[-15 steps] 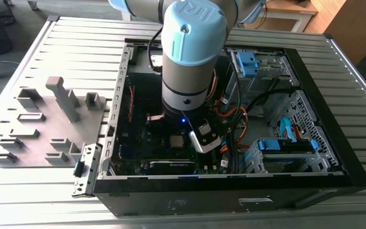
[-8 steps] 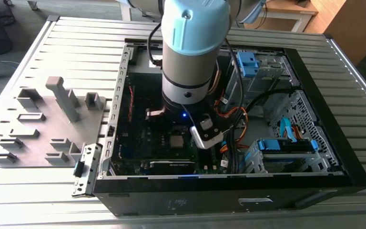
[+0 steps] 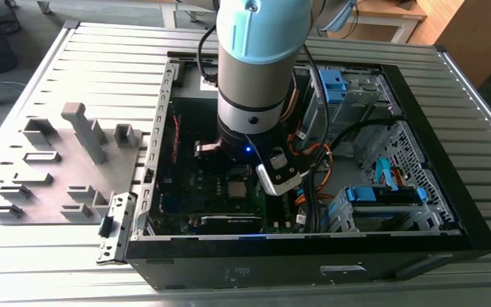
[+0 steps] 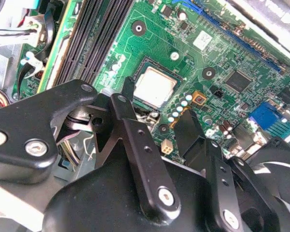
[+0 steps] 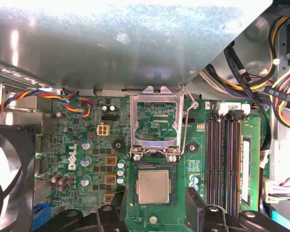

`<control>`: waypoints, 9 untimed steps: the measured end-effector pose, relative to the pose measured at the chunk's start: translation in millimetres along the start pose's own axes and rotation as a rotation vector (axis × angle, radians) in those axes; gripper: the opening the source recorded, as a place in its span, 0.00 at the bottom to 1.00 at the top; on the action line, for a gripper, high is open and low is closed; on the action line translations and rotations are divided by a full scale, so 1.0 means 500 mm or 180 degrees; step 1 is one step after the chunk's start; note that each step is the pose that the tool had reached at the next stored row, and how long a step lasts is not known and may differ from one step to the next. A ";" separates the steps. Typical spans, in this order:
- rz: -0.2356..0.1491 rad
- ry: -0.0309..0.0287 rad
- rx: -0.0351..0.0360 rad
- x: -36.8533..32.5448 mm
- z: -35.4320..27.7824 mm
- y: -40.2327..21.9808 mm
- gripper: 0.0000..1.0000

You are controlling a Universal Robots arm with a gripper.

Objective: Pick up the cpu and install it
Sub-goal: 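Place the cpu into insertion slot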

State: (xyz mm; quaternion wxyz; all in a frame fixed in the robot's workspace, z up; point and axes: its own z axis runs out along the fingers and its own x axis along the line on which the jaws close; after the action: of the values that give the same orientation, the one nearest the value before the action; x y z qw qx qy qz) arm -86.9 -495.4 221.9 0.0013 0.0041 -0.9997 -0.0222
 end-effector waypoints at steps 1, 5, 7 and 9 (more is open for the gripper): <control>0.0000 0.0000 0.0000 0.000 0.000 0.000 0.60; 0.0000 -0.0001 0.0001 0.000 0.000 0.000 0.60; 0.0000 -0.0001 0.0001 0.000 0.000 0.000 0.60; 0.0000 -0.0001 0.0002 0.000 0.000 0.000 0.60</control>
State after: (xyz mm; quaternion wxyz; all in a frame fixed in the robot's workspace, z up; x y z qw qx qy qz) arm -86.9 -495.4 222.0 0.0011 0.0041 -0.9998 -0.0219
